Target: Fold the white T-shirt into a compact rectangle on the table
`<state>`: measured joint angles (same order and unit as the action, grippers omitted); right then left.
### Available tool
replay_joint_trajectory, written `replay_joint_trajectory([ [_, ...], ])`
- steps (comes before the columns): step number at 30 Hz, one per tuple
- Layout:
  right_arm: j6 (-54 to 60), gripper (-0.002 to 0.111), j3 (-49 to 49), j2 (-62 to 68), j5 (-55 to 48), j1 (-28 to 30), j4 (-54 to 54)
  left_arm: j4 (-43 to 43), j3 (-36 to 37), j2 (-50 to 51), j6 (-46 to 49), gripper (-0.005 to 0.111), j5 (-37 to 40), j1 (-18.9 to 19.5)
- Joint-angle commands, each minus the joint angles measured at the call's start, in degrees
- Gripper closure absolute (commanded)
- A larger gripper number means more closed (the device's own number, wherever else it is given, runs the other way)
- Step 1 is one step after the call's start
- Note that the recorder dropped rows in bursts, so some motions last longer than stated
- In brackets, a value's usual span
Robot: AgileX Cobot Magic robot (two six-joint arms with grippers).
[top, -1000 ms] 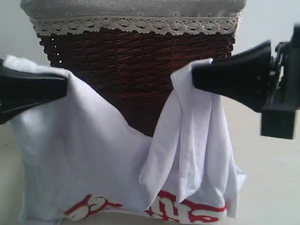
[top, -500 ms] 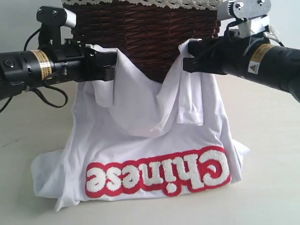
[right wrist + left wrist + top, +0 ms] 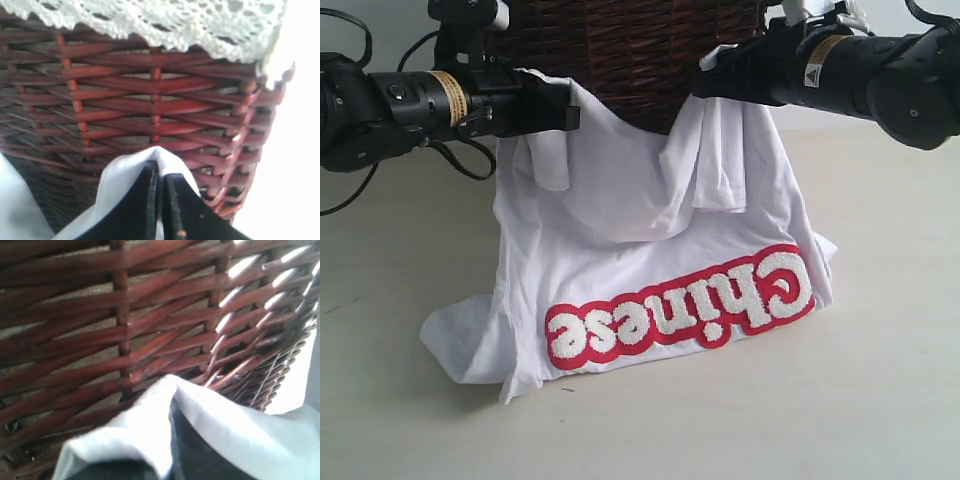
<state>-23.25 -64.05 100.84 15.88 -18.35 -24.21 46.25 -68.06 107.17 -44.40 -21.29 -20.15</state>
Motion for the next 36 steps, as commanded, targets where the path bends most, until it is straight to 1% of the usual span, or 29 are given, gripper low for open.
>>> replay_joint_trajectory([
  [1, 0.46, 0.108, -0.38, -0.81, -0.85, 0.33, -0.09, -1.95, -1.45, -0.79, -1.12, 0.107, 1.57, 2.36],
  [4, 1.20, 0.108, -0.38, -0.57, 1.36, 0.47, 0.25, -1.46, -1.45, 0.22, -1.18, 0.107, 4.96, 2.91],
  [6, 0.24, 0.108, -0.50, -0.57, 0.12, 0.68, 0.25, -0.98, -1.32, 0.59, -3.01, 0.107, 6.85, 2.91],
  [11, -0.34, 0.108, 0.08, -1.44, -3.90, 0.68, -1.01, 4.37, 1.48, -1.26, -8.13, 0.107, 4.30, 2.91],
  [14, -2.02, 0.108, 2.80, -5.21, -3.13, -0.27, -5.91, 6.96, 4.20, -5.24, -8.52, 0.107, 3.67, 2.91],
  [16, -3.69, 0.108, 5.36, -8.66, -1.50, -0.27, -6.61, 8.63, 6.30, -8.48, -8.26, 0.107, 5.02, 2.91],
  [20, -6.94, 0.108, 12.33, -17.13, 4.65, -0.27, -7.35, 8.78, 10.86, -16.27, -6.33, 0.107, 6.70, 2.91],
  [21, -7.03, 0.108, 13.77, -19.41, 5.76, -0.27, -7.83, 9.10, 11.67, -18.41, -6.33, 0.107, 6.40, 2.91],
  [23, -8.62, 0.108, 15.81, -24.26, 5.38, -0.27, -7.83, 11.77, 13.50, -22.90, -9.25, 0.107, 3.99, 2.49],
  [26, -10.83, 0.108, 18.69, -31.23, 3.32, -0.27, -8.54, 18.76, 15.43, -28.20, -16.10, 0.107, -1.95, 0.05],
  [28, -15.74, 0.108, 20.92, -36.11, 3.32, -0.27, -12.90, 24.01, 15.48, -31.10, -20.40, 0.107, -1.89, -2.88],
  [29, -18.50, 0.108, 21.76, -38.11, 3.32, -0.27, -15.73, 25.09, 15.48, -32.16, -21.45, 0.107, -1.76, -4.04],
  [30, -20.21, 0.108, 22.11, -40.63, 2.65, -0.27, -18.29, 24.87, 15.38, -33.37, -22.05, 0.107, -2.45, -5.39],
  [32, -20.14, 0.108, 21.46, -45.20, -1.91, -0.27, -19.38, 22.98, 14.59, -34.86, -22.73, 0.107, -6.20, -7.54],
  [34, -18.47, 0.108, 18.91, -49.73, -9.25, -0.27, -19.26, 18.13, 13.00, -34.88, -25.68, 0.107, -11.12, -10.12],
  [36, -17.99, 0.108, 15.54, -52.89, -16.49, -0.27, -19.26, 15.51, 11.20, -34.23, -27.38, 0.107, -12.92, -13.26],
])
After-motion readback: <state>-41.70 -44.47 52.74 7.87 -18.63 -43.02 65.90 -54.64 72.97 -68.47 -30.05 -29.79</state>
